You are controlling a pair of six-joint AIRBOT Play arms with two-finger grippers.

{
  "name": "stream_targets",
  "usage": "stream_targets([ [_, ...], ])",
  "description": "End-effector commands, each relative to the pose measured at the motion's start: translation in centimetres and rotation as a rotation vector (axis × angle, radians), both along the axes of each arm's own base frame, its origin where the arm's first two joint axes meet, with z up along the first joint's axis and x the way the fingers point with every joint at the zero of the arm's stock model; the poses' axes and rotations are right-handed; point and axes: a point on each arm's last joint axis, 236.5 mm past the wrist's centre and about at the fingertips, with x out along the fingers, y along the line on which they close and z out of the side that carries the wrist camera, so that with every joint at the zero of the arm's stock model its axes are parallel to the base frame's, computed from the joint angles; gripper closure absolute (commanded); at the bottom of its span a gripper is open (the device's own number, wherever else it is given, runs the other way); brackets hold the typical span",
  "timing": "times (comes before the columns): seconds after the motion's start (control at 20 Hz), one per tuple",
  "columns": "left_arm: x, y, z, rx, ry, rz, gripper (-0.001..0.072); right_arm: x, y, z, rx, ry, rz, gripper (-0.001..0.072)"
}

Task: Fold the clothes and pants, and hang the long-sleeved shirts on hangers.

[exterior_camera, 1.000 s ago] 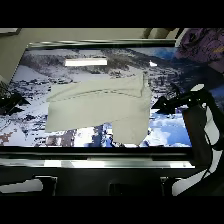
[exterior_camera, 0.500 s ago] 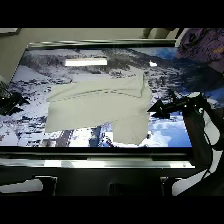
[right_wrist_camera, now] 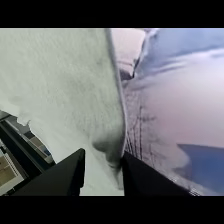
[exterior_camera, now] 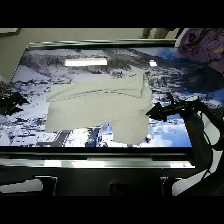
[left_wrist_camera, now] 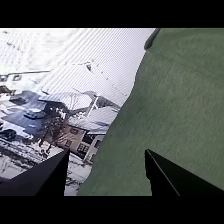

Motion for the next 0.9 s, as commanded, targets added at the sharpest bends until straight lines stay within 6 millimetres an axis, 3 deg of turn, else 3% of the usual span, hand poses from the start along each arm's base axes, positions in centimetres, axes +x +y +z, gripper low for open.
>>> stream_targets([
  [0.0,0.0,0.2,0.0,-0.007,0.003,0.030,0.0162,0.2,0.3,-0.3,-0.011,-0.009,0.001,0.0426],
  [0.1,-0.2,0.2,-0.2,-0.011,0.011,0.027,0.0162,-0.1,1.5,-0.6,-0.029,-0.024,0.045,0.0462],
  [0.15,-0.5,0.0,-0.4,-0.014,0.022,0.020,0.0162,-0.3,1.8,-1.0,-0.050,-0.026,0.068,0.0525],
  [0.2,-0.9,-0.3,-0.9,-0.017,0.037,0.001,0.0163,-0.5,2.0,-1.3,-0.070,-0.025,0.086,0.0661],
  [0.4,-5.0,-0.2,-3.9,-0.060,0.098,0.033,0.0162,-0.4,1.8,-1.5,-0.087,-0.029,0.086,0.0671],
  [0.55,-8.0,-1.0,-5.6,-0.207,0.055,0.100,0.0163,-0.5,1.9,-1.0,-0.082,-0.033,0.091,0.0671],
  [0.7,-9.1,-2.5,-6.7,-0.362,-0.009,0.133,0.0163,-0.6,2.0,-0.1,-0.077,-0.045,0.097,0.0671],
  [0.85,-10.0,-4.1,-8.2,-0.400,0.009,0.094,0.0163,-0.3,2.0,1.0,-0.082,-0.072,0.094,0.0671],
])
